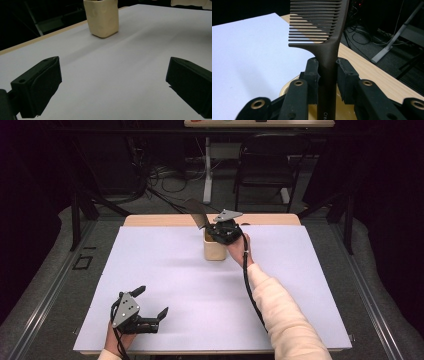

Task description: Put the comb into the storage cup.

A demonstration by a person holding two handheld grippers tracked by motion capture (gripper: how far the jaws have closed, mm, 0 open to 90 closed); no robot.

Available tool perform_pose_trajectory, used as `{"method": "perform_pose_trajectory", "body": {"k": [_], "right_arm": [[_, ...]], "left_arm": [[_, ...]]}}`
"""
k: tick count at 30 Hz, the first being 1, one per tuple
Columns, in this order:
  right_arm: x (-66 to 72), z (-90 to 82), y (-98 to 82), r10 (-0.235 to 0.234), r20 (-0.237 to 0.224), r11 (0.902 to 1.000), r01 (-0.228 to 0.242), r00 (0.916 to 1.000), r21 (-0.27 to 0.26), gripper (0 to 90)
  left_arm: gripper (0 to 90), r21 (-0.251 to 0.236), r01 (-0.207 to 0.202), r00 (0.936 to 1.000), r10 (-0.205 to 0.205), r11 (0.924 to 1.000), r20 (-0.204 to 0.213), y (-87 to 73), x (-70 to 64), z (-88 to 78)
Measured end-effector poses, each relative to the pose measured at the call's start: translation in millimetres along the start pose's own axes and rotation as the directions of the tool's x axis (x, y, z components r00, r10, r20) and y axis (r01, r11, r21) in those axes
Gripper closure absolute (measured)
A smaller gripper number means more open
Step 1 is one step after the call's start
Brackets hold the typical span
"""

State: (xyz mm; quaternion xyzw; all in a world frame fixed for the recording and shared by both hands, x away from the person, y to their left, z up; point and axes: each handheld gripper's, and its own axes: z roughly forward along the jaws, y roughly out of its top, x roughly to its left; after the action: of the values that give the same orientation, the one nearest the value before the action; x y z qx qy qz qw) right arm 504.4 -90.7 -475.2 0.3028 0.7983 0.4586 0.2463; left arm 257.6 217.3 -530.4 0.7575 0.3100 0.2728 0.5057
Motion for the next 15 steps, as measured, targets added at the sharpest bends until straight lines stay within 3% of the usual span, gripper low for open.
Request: {"method": "perform_pose_trajectory", "body": {"k": [12, 13, 15], "right_arm": [[0.2, 1.6, -6.6, 0.013, -0.009, 0.9988, -0.012, 0.9999, 0.047, 71.0], [0.0, 1.3, -7.4, 0.014, -0.011, 0.9986, -0.013, 0.9999, 0.051, 70.0], [-0.8, 0.0, -8.5, 0.035, -0.03, 0.9963, -0.032, 0.999, 0.08, 59.0]], "left_arm": [[0.2, -0.003, -0.001, 1.0, 0.001, 1.0, 0.0, 0.3, -0.3, -0.3], [0.2, -0.003, -0.001, 1.0, 0.001, 1.0, 0.0, 0.4, -0.3, -0.3], [0.2, -0.004, -0.003, 1.0, 0.003, 1.0, 0.002, 0.6, -0.6, -0.6]]}}
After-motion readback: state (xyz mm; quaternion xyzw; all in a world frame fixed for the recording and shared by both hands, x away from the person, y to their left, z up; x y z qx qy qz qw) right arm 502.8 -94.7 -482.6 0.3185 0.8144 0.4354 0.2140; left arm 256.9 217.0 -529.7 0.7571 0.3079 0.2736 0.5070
